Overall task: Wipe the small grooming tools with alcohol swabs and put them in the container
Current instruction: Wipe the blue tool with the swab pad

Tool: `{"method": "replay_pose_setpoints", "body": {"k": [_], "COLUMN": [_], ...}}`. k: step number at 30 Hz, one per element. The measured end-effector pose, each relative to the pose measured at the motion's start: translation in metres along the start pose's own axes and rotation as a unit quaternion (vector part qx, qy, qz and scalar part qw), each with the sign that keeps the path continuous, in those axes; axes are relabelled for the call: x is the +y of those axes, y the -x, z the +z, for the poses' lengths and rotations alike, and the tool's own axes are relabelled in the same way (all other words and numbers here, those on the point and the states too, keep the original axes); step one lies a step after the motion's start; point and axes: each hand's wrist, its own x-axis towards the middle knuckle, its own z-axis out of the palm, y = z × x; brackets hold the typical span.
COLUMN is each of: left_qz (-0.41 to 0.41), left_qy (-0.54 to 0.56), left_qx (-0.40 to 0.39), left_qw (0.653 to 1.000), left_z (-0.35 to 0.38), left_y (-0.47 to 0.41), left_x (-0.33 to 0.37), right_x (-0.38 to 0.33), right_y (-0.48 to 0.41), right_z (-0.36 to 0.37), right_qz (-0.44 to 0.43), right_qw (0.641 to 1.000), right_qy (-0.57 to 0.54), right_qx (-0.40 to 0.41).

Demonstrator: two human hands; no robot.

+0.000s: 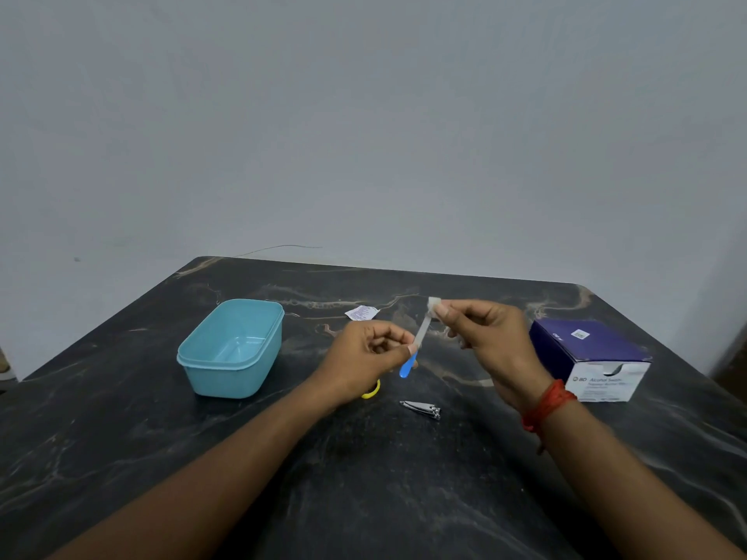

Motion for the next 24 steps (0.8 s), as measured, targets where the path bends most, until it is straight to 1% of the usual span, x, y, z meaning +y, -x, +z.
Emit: {"method": "replay_pose_setpoints", "body": {"k": [4, 10, 15, 19, 24], "left_qz": [0.014, 0.024, 0.018, 0.024, 0.019], "left_qy": [-0.021, -0.04, -0.043, -0.048, -0.078], "left_qx": [-0.004, -0.013, -0.015, -0.003, 0.007], "left_qw": [1.0, 0.999, 0.999, 0.999, 0.997], "left_z": [-0.001, -0.002, -0.001, -0.003, -0.007], "left_y": [0.0, 0.001, 0.001, 0.001, 0.0], "left_x": [0.001, 0.001, 0.0, 0.001, 0.004], "right_x": [0.003, 0.002, 0.003, 0.005, 0.004], "right_y": [-0.002, -0.001, -0.001, -0.001, 0.001], "right_z": [-0.003, 0.0, 0.0, 0.005, 0.008], "right_qz": [0.015, 0.028, 0.014, -0.004, -0.016], "right_qw": [1.0, 0.999, 1.0, 0.998, 0.999], "right_qy": [0.012, 0.011, 0.01, 0.022, 0.008], "right_qx": [0.004, -0.012, -0.017, -0.051, -0.028]}}
